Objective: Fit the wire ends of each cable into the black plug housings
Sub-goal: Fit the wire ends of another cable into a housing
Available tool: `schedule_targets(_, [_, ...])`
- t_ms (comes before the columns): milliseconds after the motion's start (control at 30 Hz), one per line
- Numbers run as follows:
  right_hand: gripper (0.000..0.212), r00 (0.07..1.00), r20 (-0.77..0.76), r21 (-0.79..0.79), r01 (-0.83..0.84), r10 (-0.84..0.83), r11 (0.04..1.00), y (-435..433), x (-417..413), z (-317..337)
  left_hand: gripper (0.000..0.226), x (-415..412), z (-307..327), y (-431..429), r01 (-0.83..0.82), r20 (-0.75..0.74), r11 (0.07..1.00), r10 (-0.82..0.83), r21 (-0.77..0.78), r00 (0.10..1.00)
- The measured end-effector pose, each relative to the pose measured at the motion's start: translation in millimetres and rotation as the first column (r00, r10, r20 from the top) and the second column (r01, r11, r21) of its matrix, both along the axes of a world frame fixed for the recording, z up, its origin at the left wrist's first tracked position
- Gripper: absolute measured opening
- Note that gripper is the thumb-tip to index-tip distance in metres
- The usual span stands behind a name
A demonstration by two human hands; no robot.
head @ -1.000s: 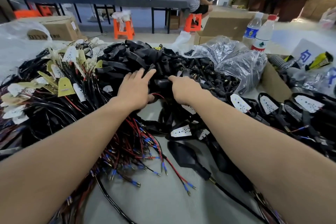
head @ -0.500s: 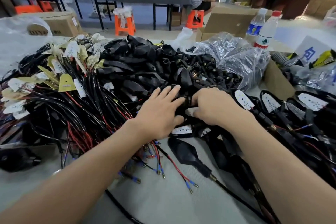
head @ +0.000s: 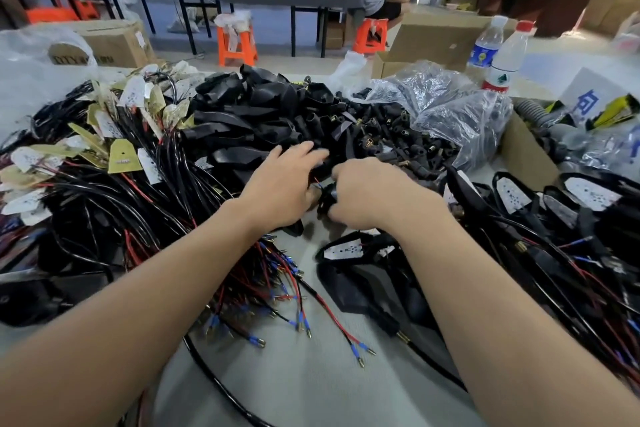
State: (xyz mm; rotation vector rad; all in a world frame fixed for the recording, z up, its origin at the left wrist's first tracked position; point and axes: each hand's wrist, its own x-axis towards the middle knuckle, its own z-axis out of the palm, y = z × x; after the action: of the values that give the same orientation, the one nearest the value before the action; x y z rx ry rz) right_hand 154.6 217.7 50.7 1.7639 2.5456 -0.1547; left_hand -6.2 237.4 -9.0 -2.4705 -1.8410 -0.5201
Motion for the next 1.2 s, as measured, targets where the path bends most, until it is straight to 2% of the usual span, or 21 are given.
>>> schedule_targets(67, [0.031, 0.999, -0.034, -0.017, 0.006, -0.007, 1.000, 1, -9, -12, 0.063, 3, 7, -16, -0.070, 0.224, 0.991, 0.043, 0.116, 0.974])
schedule_targets(133, [0.031, 0.999, -0.050, -0.033, 0.013, -0.015, 0.999, 4, -13, -27, 0.059, 1, 13, -33, -0.183, 0.307, 0.967, 0.121, 0.180, 0.944])
schedule_targets(267, [0.032, 0.993, -0.120, 0.060, 0.016, -0.009, 0.998, 6, -13, -43, 0.046, -13, 17, -63, -0.246, 0.434, 0.966, 0.189, 0.079, 0.881])
schedule_targets(333, [0.038, 0.968, -0.248, 0.101, 0.052, -0.025, 0.994, 4, -11, -43, 0.042, -17, 13, -71, -0.271, 0.507, 0.961, 0.209, 0.051, 0.836])
schedule_targets(400, [0.048, 0.886, -0.464, 0.165, 0.103, -0.015, 0.981, -1, -9, -42, 0.042, -15, 9, -76, -0.285, 0.595, 0.957, 0.197, 0.056, 0.779])
schedule_targets(467, [0.055, 0.714, -0.700, 0.152, 0.163, -0.011, 0.975, -11, -12, -42, 0.048, -10, 4, -80, -0.291, 0.672, 0.955, 0.178, 0.059, 0.719])
schedule_targets(500, [0.056, 0.534, -0.844, 0.041, 0.163, -0.053, 0.986, -15, -15, -41, 0.054, -7, 2, -81, -0.292, 0.702, 0.955, 0.179, 0.044, 0.689])
schedule_targets(533, [0.054, 0.266, -0.953, -0.129, 0.086, -0.148, 0.988, -20, -20, -42, 0.061, -6, -1, -82, -0.280, 0.733, 0.960, 0.180, 0.015, 0.656])
schedule_targets(567, [0.050, -0.008, -0.957, -0.288, -0.045, -0.289, 0.956, -25, -25, -43, 0.067, -5, -3, -83, -0.243, 0.782, 0.970, 0.173, -0.028, 0.598])
schedule_targets(600, [0.045, -0.203, -0.884, -0.389, -0.176, -0.420, 0.904, -28, -28, -45, 0.071, -5, -3, -83, -0.177, 0.857, 0.981, 0.158, -0.079, 0.490])
schedule_targets(633, [0.040, -0.308, -0.805, -0.440, -0.265, -0.507, 0.858, -29, -28, -46, 0.072, -5, -1, -83, -0.084, 0.935, 0.989, 0.146, -0.125, 0.322])
schedule_targets(700, [0.036, -0.373, -0.712, -0.475, -0.370, -0.596, 0.799, -31, -27, -50, 0.068, -11, 1, -83, 0.068, 0.986, 0.984, 0.164, -0.163, -0.008])
schedule_targets(733, [0.035, -0.379, -0.688, -0.466, -0.423, -0.619, 0.777, -32, -27, -52, 0.062, -16, 3, -84, 0.111, 0.984, 0.982, 0.164, -0.155, -0.074])
schedule_targets(800, [0.028, -0.363, -0.668, -0.446, -0.504, -0.650, 0.740, -36, -30, -53, 0.047, -26, 4, -87, 0.186, 0.989, 0.974, 0.138, -0.127, -0.048])
schedule_targets(867, [0.018, -0.280, -0.756, -0.442, -0.448, -0.591, 0.777, -41, -37, -54, 0.041, -36, 5, -89, 0.232, 0.992, 0.968, 0.111, -0.096, -0.052])
schedule_targets(900, [0.012, -0.186, -0.842, -0.424, -0.352, -0.506, 0.834, -43, -41, -56, 0.035, -42, 7, -89, 0.227, 0.993, 0.971, 0.095, -0.078, -0.068])
schedule_targets(967, [0.004, 0.167, -0.951, -0.278, -0.091, -0.260, 0.956, -48, -45, -62, 0.028, -57, 11, -89, 0.191, 0.996, 0.981, 0.040, -0.025, -0.078])
schedule_targets(1000, [0.004, 0.357, -0.920, -0.187, -0.037, -0.162, 0.982, -52, -48, -64, 0.026, -65, 13, -90, 0.181, 0.997, 0.983, 0.010, 0.004, -0.077])
schedule_targets(1067, [0.023, 0.621, -0.782, -0.117, -0.078, -0.043, 0.990, -63, -57, -68, 0.027, -78, 15, -92, 0.182, 0.995, 0.983, -0.019, 0.036, -0.094])
schedule_targets(1133, [0.030, 0.777, -0.627, -0.015, -0.084, 0.056, 0.996, -70, -68, -72, 0.033, -84, 14, -95, 0.197, 0.982, 0.979, -0.004, 0.042, -0.191])
schedule_targets(1200, [0.016, 0.810, -0.575, 0.125, -0.054, 0.116, 0.991, -70, -74, -73, 0.038, -87, 12, -97, 0.217, 0.955, 0.976, 0.040, 0.026, -0.295])
